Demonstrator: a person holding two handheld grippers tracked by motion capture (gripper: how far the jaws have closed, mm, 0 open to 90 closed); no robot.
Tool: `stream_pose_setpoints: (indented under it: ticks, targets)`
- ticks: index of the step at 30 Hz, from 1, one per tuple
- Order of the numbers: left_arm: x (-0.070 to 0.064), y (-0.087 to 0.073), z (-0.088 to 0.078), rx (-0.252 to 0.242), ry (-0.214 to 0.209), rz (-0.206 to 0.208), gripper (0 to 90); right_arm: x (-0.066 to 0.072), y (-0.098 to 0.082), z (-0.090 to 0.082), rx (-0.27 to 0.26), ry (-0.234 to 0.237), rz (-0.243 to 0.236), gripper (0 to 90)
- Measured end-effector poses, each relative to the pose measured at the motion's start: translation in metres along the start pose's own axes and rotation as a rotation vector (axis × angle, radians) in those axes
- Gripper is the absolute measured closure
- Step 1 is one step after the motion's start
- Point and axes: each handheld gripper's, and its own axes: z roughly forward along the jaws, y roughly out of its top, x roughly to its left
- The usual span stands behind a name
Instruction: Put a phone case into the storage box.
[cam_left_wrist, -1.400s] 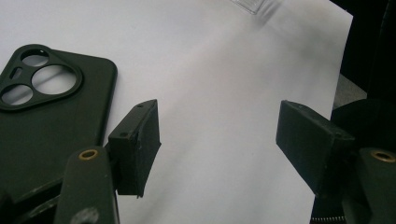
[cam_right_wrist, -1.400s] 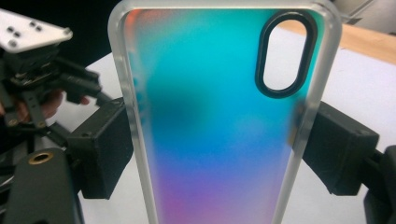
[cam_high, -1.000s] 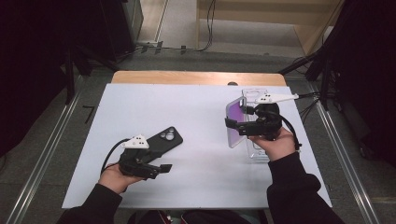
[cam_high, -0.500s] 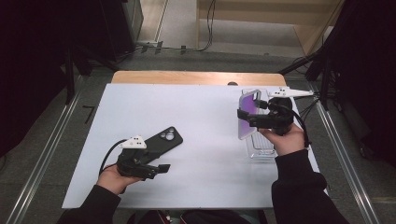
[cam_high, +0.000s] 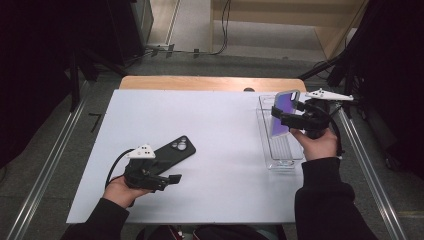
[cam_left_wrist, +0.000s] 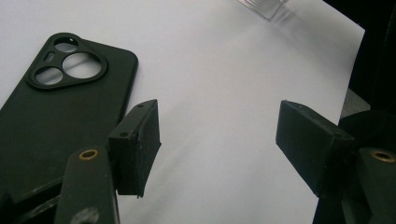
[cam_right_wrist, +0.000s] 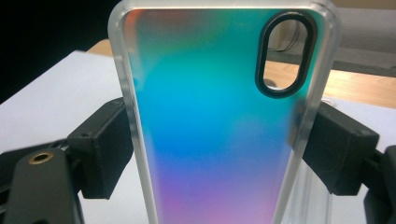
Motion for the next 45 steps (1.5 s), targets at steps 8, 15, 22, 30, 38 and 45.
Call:
stream_pose_setpoints:
  ticks: [8, 15, 22, 30, 38, 45]
  targets:
    - [0.002, 0.0, 0.0, -0.001, -0.002, -0.001, 30.8, -0.014, 0.005, 0.018, -0.044, -0.076, 0.023, 15.0]
    - [0.006, 0.001, -0.004, -0.012, 0.003, -0.012, 30.9, -0.027, 0.016, 0.04, -0.024, -0.128, 0.035, 15.0]
    - [0.003, 0.001, -0.001, 0.0, -0.003, -0.006, 31.1, -0.036, 0.025, 0.063, -0.053, -0.145, 0.057, 15.0]
    - [0.002, 0.001, 0.002, 0.006, -0.01, -0.008, 31.1, -0.049, 0.026, 0.089, -0.036, -0.201, 0.062, 14.9]
    - [0.001, 0.001, 0.004, 0.01, -0.013, -0.005, 31.1, -0.056, 0.028, 0.115, 0.012, -0.245, 0.069, 14.9]
    - [0.002, 0.0, 0.005, 0.013, -0.016, -0.008, 31.1, -0.063, 0.021, 0.132, 0.032, -0.273, 0.088, 14.8]
